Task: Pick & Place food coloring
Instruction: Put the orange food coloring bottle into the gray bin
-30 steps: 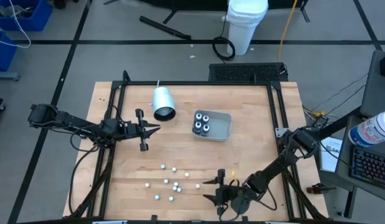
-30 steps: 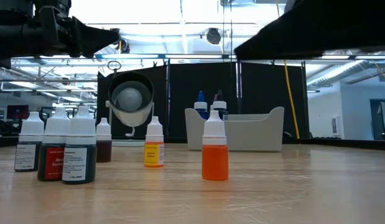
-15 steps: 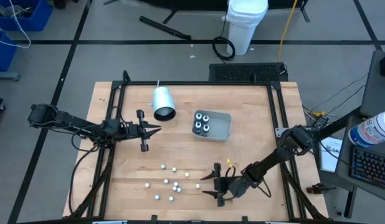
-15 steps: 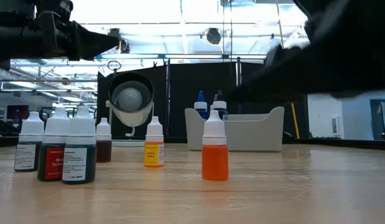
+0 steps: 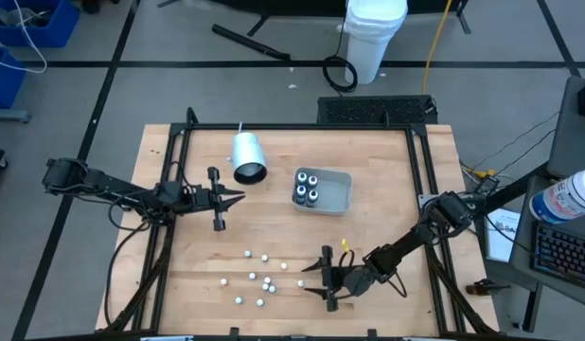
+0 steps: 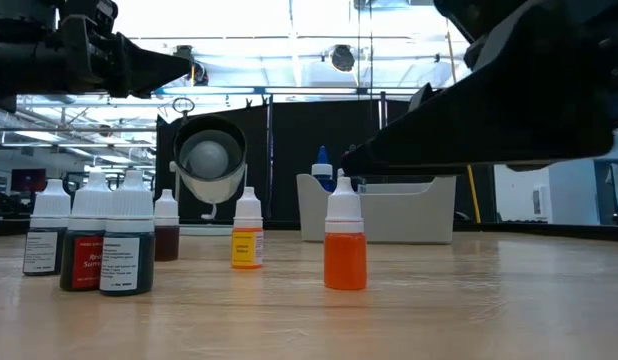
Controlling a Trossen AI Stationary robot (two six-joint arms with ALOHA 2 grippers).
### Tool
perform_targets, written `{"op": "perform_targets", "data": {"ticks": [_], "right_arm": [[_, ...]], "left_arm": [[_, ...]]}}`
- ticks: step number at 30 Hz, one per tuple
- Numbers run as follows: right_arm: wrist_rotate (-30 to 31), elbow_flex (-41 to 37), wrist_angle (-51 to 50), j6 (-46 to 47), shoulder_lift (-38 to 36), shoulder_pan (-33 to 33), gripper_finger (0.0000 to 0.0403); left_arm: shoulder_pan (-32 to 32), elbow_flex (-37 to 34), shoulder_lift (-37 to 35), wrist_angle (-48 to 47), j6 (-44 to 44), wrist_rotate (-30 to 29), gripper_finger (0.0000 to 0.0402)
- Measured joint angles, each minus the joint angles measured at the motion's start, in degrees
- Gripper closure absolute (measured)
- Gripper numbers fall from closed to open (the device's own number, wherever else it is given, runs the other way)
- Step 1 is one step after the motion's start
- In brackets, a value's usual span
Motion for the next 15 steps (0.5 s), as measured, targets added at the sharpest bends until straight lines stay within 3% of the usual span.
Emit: {"op": "perform_targets", "data": {"ticks": [15], "right_arm": [[-3.27,4.88,-4.62,-2.47,0.00,-0.42,0.0166]], "left_arm": [[0.00,0.00,0.00,0.00,0.04,-0.05,0.0355]]}}
